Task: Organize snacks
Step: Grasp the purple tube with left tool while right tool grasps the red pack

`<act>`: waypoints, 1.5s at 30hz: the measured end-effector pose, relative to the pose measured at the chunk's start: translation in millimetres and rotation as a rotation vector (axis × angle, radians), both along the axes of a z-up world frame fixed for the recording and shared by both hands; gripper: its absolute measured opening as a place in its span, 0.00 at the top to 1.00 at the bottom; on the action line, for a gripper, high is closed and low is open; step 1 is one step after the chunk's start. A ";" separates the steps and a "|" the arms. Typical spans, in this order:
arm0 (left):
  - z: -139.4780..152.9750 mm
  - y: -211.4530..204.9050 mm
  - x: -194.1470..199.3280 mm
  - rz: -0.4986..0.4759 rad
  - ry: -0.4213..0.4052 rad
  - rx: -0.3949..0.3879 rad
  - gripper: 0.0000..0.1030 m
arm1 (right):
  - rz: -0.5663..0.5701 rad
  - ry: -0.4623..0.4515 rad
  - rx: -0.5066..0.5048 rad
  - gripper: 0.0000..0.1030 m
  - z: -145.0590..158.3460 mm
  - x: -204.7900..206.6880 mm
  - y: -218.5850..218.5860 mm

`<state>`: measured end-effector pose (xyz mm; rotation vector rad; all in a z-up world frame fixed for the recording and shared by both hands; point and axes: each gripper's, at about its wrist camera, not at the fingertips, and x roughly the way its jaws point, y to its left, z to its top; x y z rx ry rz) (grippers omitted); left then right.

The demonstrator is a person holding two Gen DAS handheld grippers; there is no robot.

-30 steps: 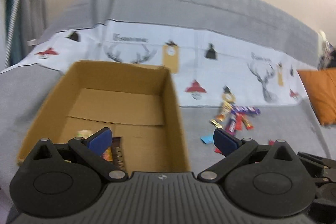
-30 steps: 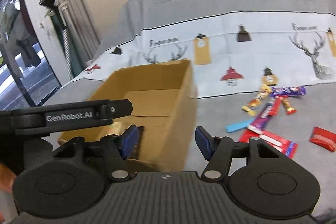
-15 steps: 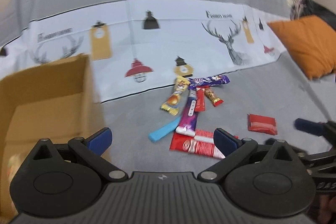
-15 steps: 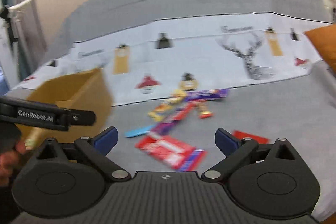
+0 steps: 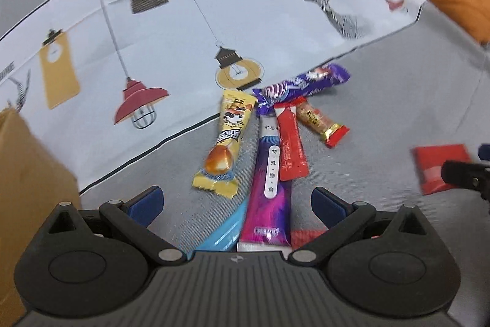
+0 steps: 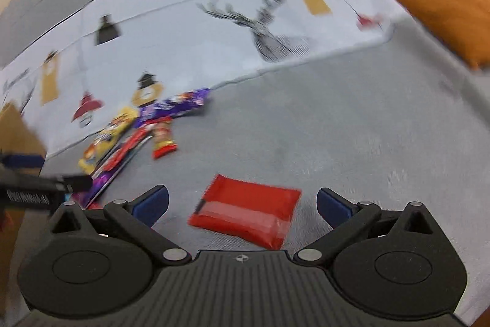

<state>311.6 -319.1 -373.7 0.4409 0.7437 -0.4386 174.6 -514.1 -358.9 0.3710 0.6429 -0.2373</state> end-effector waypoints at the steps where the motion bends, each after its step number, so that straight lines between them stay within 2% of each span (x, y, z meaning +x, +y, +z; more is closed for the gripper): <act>1: -5.1 -1.3 4.8 0.003 0.006 0.002 0.02 | -0.014 0.026 0.022 0.01 -6.8 4.1 -1.6; 3: -13.7 -1.8 14.6 0.006 0.056 -0.011 0.27 | -0.025 0.051 -0.002 0.00 -13.6 11.4 0.0; 4: -15.4 1.1 19.6 0.015 0.092 -0.052 0.29 | -0.026 0.050 -0.026 0.00 -13.6 14.9 3.2; 6: -12.4 7.9 27.0 0.045 0.138 -0.116 0.53 | -0.017 0.035 -0.038 0.00 -15.9 21.2 8.8; 7: -10.6 9.3 28.1 0.044 0.142 -0.114 0.55 | -0.009 0.030 -0.051 0.00 -17.2 24.1 11.8; 8: -8.8 9.7 28.3 0.042 0.141 -0.100 0.63 | 0.004 0.037 -0.082 0.01 -18.6 27.0 15.9; 11: 0.0 17.4 26.2 0.044 0.150 -0.085 0.72 | 0.037 0.083 -0.216 0.15 -21.4 34.0 30.6; 12: 3.1 21.0 24.9 0.045 0.158 -0.093 0.75 | 0.046 0.081 -0.214 0.22 -19.4 32.9 31.6; 14: 11.8 30.7 17.9 0.061 0.183 -0.113 0.79 | 0.051 0.079 -0.206 0.26 -15.1 29.4 30.4; 15: 15.4 34.6 12.9 0.067 0.189 -0.121 0.80 | 0.046 0.080 -0.200 0.31 -14.1 28.3 29.4; 17: 24.1 44.3 -2.9 0.072 0.204 -0.145 0.86 | 0.038 0.076 -0.173 0.35 -10.2 24.3 26.2; 22: 26.5 57.6 -28.4 0.052 0.247 -0.168 0.86 | 0.031 0.061 -0.089 0.38 -2.9 8.7 22.2; 24: 19.7 57.1 -31.2 0.041 0.257 -0.153 0.85 | 0.046 0.038 -0.090 0.38 3.9 0.2 25.7; 26: 15.4 56.9 -26.8 0.072 0.248 -0.153 0.84 | 0.063 0.024 -0.105 0.38 7.7 -5.5 29.8; 28: 14.1 54.4 -17.9 0.065 0.250 -0.175 0.73 | 0.079 0.022 -0.105 0.38 6.9 -6.7 31.6; 29: 13.1 50.9 -11.9 0.057 0.246 -0.176 0.54 | 0.083 0.028 -0.108 0.38 5.5 -6.0 32.0; 30: 12.3 47.7 -7.6 0.052 0.229 -0.167 0.43 | 0.086 0.033 -0.110 0.37 3.8 -4.6 31.9; 31: 11.0 43.9 -4.0 0.042 0.202 -0.149 0.41 | 0.094 0.035 -0.106 0.37 2.3 -2.9 31.9; 32: 8.3 39.3 0.1 0.027 0.183 -0.120 0.41 | 0.099 0.039 -0.105 0.37 1.0 -1.1 32.0; 34: -1.5 31.8 7.8 0.002 0.200 -0.074 0.41 | 0.110 0.048 -0.101 0.35 -2.0 4.0 31.2; 35: -4.5 32.0 8.1 0.009 0.197 -0.093 0.41 | 0.115 0.058 -0.100 0.34 -4.0 7.0 31.5; 37: -5.4 32.6 5.4 -0.013 0.192 -0.115 0.51 | 0.121 0.071 -0.093 0.26 -7.7 12.0 32.0; 38: -5.6 33.8 4.5 -0.024 0.193 -0.128 0.62 | 0.129 0.077 -0.089 0.20 -7.9 15.0 32.6; 40: -5.1 37.0 2.7 -0.016 0.207 -0.152 0.68 | 0.154 0.092 -0.109 0.20 -8.3 21.0 37.5; 43: 2.3 42.2 0.7 0.033 0.223 -0.169 0.75 | 0.163 0.108 -0.167 0.26 -9.4 27.2 43.7; 44: 5.9 44.1 -0.4 0.042 0.225 -0.176 0.75 | 0.157 0.106 -0.175 0.37 -8.3 28.2 44.1; 45: 9.1 46.0 -1.9 0.045 0.230 -0.186 0.75 | 0.154 0.102 -0.190 0.39 -5.9 28.7 45.0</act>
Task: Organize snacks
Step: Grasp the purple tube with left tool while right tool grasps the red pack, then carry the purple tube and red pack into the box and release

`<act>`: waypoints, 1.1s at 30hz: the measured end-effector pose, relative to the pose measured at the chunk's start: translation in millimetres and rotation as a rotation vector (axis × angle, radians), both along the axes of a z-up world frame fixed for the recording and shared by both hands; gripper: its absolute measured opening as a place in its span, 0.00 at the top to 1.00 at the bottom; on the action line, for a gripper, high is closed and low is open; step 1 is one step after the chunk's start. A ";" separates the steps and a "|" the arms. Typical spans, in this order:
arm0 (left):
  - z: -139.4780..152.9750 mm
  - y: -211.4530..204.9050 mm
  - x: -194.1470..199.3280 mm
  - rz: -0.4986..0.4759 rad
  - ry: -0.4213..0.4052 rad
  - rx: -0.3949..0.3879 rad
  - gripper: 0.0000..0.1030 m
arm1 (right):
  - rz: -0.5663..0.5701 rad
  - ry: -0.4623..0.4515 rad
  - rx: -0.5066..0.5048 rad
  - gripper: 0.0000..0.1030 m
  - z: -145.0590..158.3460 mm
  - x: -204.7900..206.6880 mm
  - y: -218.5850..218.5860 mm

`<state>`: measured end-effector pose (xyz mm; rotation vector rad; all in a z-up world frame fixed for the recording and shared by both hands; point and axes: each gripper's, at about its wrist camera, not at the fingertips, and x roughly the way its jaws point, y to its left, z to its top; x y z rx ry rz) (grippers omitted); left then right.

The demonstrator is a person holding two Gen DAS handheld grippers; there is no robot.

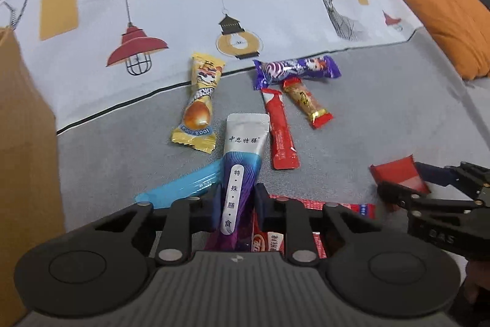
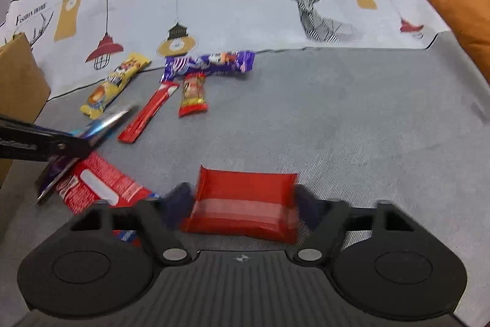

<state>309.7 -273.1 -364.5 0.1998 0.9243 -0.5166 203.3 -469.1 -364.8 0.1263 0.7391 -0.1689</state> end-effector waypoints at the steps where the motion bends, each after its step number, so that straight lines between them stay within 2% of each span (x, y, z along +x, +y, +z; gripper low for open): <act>1: 3.0 1.9 -1.4 0.007 0.011 -0.009 0.75 | 0.002 0.003 -0.014 0.40 2.2 0.9 1.0; 5: 16.2 9.5 -12.5 0.032 0.035 0.002 0.75 | 0.016 -0.031 -0.016 0.41 14.3 -0.8 5.1; 8: 29.5 21.2 -22.4 0.066 0.083 -0.047 0.75 | 0.028 -0.058 0.002 0.41 24.5 -4.5 7.8; 15: 79.9 49.3 -64.6 0.099 0.059 -0.107 0.76 | 0.078 -0.139 0.023 0.41 57.4 -30.4 19.5; 17: 96.9 63.0 -73.9 0.136 0.048 -0.113 0.76 | 0.079 -0.148 0.006 0.41 67.9 -38.7 25.3; 21: 132.9 93.6 -91.6 0.170 -0.019 -0.151 0.75 | 0.088 -0.201 0.049 0.42 99.8 -56.8 43.1; 28: 201.9 166.5 -125.5 0.266 -0.151 -0.207 0.75 | 0.197 -0.332 0.076 0.41 169.8 -77.6 112.6; 33: 276.4 218.7 -164.9 0.297 -0.327 -0.288 0.75 | 0.288 -0.443 0.091 0.41 232.4 -95.8 160.2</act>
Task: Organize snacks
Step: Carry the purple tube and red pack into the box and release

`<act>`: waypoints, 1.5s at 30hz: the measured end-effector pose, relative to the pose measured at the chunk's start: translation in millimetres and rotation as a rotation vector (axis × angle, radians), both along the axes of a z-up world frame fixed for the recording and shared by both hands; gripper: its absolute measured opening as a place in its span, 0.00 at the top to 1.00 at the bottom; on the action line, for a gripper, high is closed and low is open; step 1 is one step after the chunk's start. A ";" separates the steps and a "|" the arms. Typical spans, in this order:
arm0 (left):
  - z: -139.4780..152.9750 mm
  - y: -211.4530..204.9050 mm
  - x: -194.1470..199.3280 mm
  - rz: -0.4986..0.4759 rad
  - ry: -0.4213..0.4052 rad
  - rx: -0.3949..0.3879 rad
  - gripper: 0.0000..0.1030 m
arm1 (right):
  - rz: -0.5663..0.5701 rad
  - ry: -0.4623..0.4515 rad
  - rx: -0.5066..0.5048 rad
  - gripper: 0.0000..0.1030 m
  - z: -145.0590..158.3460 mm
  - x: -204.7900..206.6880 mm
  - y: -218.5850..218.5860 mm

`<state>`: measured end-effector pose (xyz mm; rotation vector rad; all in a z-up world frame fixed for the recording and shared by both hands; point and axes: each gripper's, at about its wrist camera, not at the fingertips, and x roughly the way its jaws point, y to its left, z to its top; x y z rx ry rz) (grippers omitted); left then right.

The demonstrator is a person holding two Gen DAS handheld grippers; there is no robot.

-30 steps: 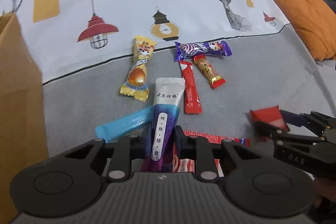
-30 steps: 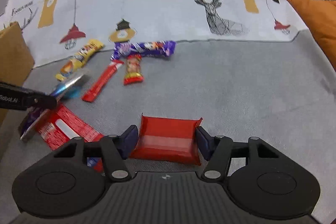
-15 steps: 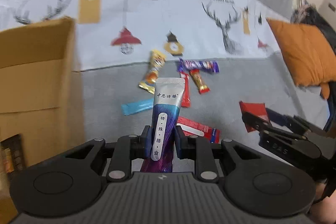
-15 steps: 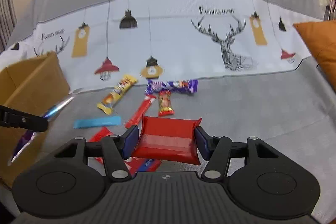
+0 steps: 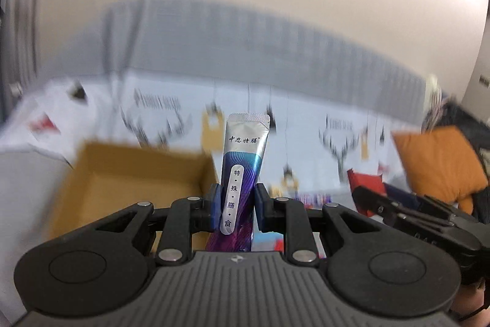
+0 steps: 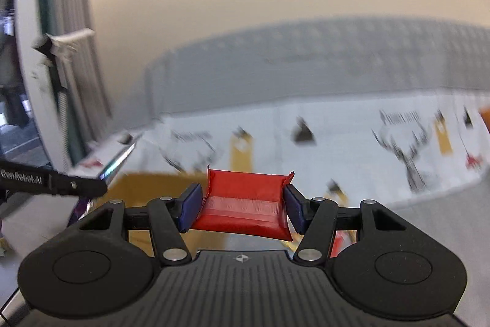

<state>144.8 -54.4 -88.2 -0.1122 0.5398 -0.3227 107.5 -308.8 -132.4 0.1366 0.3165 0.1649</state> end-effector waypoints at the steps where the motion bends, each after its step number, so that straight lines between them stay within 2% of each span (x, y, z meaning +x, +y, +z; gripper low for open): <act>1: 12.0 10.2 -6.5 0.010 -0.029 -0.023 0.75 | 0.014 -0.022 -0.001 0.41 11.0 -2.8 7.4; 4: 40.6 37.4 -22.4 0.031 -0.100 -0.076 0.75 | 0.069 -0.086 -0.016 0.41 44.8 -10.9 32.0; 9: 53.4 63.9 -34.2 0.094 -0.171 -0.059 0.75 | 0.149 -0.171 -0.048 0.41 81.4 -17.6 61.7; 11: 49.8 75.4 -30.9 0.120 -0.170 -0.036 0.75 | 0.183 -0.178 -0.055 0.41 86.6 -13.8 69.8; 14: 37.5 86.1 -18.2 0.140 -0.126 -0.029 0.75 | 0.217 -0.165 -0.052 0.41 82.6 -0.8 79.1; 19: 0.3 96.6 6.4 0.171 -0.045 0.010 0.75 | 0.260 -0.072 -0.027 0.41 49.6 31.5 96.1; 22: -34.9 95.5 26.6 0.196 0.023 0.065 0.75 | 0.291 -0.005 0.017 0.41 17.8 49.5 106.5; 26: -82.5 96.9 45.2 0.220 0.126 0.114 0.75 | 0.336 0.100 0.027 0.41 -27.5 75.8 126.9; 35: -163.3 99.6 76.6 0.212 0.290 0.187 0.76 | 0.380 0.298 -0.107 0.41 -108.7 112.1 149.3; 38: -180.6 102.1 81.2 0.207 0.331 0.196 0.77 | 0.441 0.334 -0.154 0.41 -124.2 112.4 157.6; 42: -180.5 103.2 76.9 0.223 0.328 0.204 0.78 | 0.470 0.333 -0.160 0.41 -128.1 107.1 159.7; 43: -177.0 102.6 75.7 0.229 0.323 0.196 0.77 | 0.470 0.327 -0.153 0.39 -127.0 107.3 158.9; 44: -171.7 102.7 73.5 0.232 0.324 0.176 0.70 | 0.477 0.316 -0.144 0.29 -125.4 106.5 157.6; 45: -165.9 102.0 71.7 0.236 0.331 0.162 0.40 | 0.483 0.299 -0.131 0.14 -122.6 107.0 155.4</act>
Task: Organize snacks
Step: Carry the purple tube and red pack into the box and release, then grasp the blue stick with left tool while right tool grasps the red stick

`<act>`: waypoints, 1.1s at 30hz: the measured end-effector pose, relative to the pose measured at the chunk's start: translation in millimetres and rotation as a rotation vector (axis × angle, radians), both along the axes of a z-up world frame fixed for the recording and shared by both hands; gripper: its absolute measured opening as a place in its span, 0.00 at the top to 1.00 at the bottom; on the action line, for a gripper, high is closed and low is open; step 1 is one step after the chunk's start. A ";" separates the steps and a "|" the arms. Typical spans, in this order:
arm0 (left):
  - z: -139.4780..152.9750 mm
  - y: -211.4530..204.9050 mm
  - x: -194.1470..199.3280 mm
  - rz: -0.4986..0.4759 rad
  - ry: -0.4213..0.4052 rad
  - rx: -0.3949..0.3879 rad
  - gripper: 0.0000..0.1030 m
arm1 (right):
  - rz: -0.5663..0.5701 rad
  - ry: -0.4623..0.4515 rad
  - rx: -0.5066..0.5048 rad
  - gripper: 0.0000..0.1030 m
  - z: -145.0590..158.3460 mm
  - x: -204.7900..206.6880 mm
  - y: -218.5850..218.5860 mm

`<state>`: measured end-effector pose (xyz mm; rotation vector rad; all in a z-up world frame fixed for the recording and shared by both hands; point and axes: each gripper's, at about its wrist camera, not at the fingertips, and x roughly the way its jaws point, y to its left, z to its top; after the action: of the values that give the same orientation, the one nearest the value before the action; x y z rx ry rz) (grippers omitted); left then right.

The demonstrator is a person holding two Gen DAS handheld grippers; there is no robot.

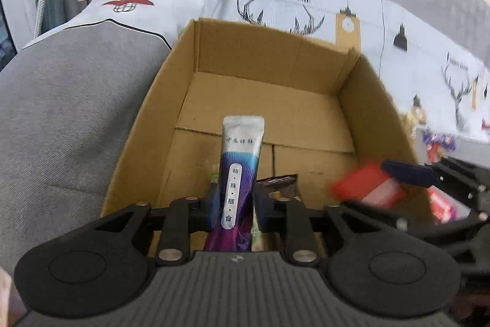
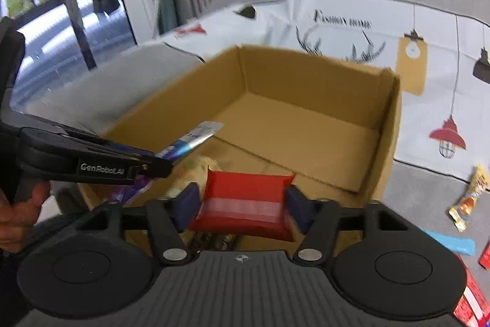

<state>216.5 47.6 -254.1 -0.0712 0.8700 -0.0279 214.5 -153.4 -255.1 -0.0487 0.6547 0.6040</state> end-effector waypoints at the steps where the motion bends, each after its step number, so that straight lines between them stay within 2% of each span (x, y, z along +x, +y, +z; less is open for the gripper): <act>1: 6.6 -2.9 -1.9 0.013 -0.002 0.005 0.22 | -0.005 -0.015 0.020 0.09 3.3 -1.8 -3.0; 2: 16.0 -6.6 -8.5 0.046 -0.044 0.032 0.08 | -0.015 -0.035 0.039 0.09 8.1 -4.6 -7.0; 3: 23.8 -11.0 -15.7 0.035 -0.094 0.044 0.06 | -0.025 -0.051 0.050 0.09 13.9 -9.6 -13.0; 6: 39.7 -37.1 -25.5 -0.056 -0.141 0.060 0.06 | -0.060 -0.089 0.086 0.09 25.4 -14.5 -34.5; 9: 49.0 -70.3 -27.7 -0.125 -0.164 0.036 0.06 | -0.123 -0.136 0.110 0.09 35.2 -22.9 -72.2; 13: 50.3 -125.6 -25.1 -0.220 -0.174 0.010 0.06 | -0.230 -0.184 0.140 0.09 43.8 -34.2 -132.4; 15: 47.9 -157.0 -23.5 -0.290 -0.202 0.026 0.06 | -0.296 -0.194 0.157 0.09 43.3 -39.1 -164.9; 16: 44.9 -171.3 -21.1 -0.317 -0.214 0.041 0.07 | -0.323 -0.192 0.161 0.09 41.4 -40.9 -179.8; 18: 38.8 -202.7 -14.0 -0.397 -0.234 0.070 0.25 | -0.375 -0.191 0.148 0.12 33.7 -43.7 -208.5; 19: 34.5 -215.1 -10.1 -0.429 -0.226 0.076 0.29 | -0.397 -0.186 0.141 0.14 29.4 -45.2 -220.5; 21: 24.0 -240.4 2.4 -0.478 -0.201 0.066 0.34 | -0.435 -0.159 0.146 0.23 20.1 -45.8 -245.7; 22: 18.3 -250.3 9.1 -0.490 -0.190 0.062 0.35 | -0.462 -0.142 0.149 0.26 15.6 -44.2 -256.6; 24: 3.2 -270.5 26.0 -0.508 -0.157 0.068 0.35 | -0.504 -0.115 0.160 0.38 7.9 -37.6 -272.4; 27: -25.0 -295.2 55.3 -0.530 -0.090 0.090 0.35 | -0.519 -0.079 0.143 0.43 -4.9 -13.6 -283.1; 30: -58.6 -315.1 84.7 -0.555 -0.014 0.161 0.38 | -0.498 -0.020 0.086 0.50 -25.4 24.0 -284.4; 33: -92.6 -321.8 111.6 -0.563 0.081 0.229 0.49 | -0.489 0.057 0.023 0.54 -51.3 60.5 -285.0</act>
<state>328.1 -274.2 -346.7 0.3912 0.9463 -0.4539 274.9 -438.5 -306.4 0.1473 0.6841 0.1415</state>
